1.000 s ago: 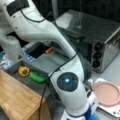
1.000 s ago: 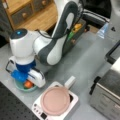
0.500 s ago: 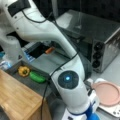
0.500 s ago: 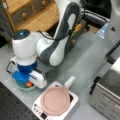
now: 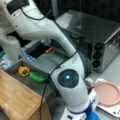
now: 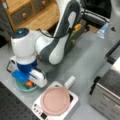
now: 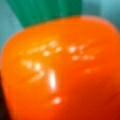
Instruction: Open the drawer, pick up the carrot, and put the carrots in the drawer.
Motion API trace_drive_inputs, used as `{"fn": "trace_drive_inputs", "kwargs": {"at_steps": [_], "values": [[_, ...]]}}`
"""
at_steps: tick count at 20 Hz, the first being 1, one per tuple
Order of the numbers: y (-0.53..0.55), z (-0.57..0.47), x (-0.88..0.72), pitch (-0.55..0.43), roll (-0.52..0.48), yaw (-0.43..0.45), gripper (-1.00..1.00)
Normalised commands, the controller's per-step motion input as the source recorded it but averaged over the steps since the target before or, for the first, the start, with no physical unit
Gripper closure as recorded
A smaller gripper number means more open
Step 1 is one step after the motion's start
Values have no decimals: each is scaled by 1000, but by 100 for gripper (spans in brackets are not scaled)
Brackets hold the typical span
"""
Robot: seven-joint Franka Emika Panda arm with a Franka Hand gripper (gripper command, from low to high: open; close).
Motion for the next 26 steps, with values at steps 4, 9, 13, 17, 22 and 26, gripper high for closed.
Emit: {"fn": "trace_drive_inputs", "kwargs": {"at_steps": [4,9,13,17,22,26], "values": [[-59,340,-240,80,33,-96,100],[-27,226,-143,75,-24,-61,100],[45,229,-130,80,-121,-1,100],[173,387,-226,157,-189,28,100],[254,317,-187,152,-154,40,100],[229,119,-113,103,-130,26,100]]}}
